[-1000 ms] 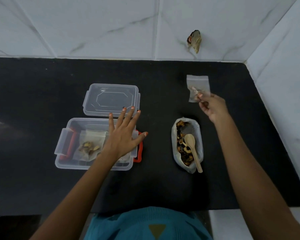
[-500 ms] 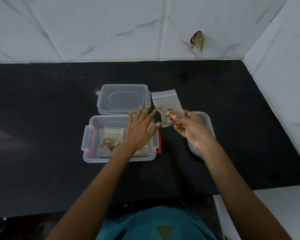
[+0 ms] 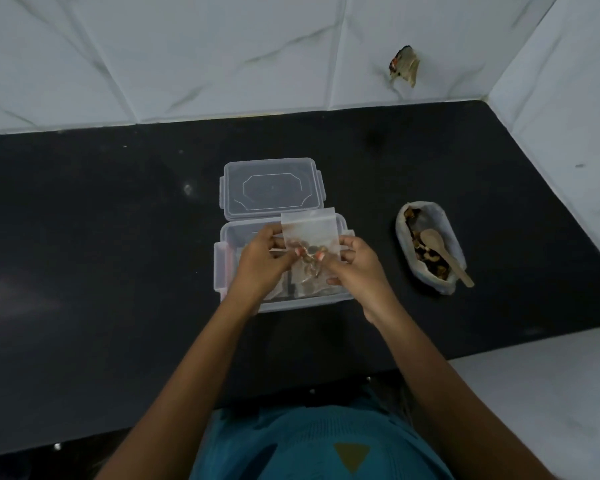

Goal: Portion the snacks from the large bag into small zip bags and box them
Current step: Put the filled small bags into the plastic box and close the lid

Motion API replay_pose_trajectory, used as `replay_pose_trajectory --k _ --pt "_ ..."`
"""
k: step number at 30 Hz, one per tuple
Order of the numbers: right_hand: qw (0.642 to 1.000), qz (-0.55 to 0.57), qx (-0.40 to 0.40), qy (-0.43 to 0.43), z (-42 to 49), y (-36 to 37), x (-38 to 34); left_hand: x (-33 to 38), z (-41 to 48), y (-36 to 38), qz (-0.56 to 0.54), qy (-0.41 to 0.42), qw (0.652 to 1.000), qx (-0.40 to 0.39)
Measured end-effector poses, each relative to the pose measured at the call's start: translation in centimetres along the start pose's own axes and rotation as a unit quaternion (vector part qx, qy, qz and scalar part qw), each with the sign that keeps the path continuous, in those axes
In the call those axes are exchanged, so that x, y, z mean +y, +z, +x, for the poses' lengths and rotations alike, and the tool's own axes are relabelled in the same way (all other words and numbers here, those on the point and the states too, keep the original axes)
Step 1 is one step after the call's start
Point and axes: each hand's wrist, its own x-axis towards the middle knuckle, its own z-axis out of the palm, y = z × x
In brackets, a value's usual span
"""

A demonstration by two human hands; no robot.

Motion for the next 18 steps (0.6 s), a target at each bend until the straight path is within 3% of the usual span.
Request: replay_pose_trajectory --k 6,10,15,18 --pt "0.974 -0.216 0.035 -0.065 0.7 1.4 0.9 -1.1 0.8 -1.3 0.113 -0.077 0.991 0.004" --pt "0.918 -0.386 0.036 -0.085 1.4 1.9 2.1 -2.4 1.3 -1.2 0.185 -0.082 0.979 0.009" --pt "0.874 -0.479 -0.001 -0.087 2.0 2.6 1.8 -3.2 1.6 -0.2 0.246 -0.048 0.967 0.037" --pt "0.858 -0.501 -0.032 -0.109 2.2 3.1 1.6 -3.5 1.6 0.3 0.329 -0.017 0.943 0.054"
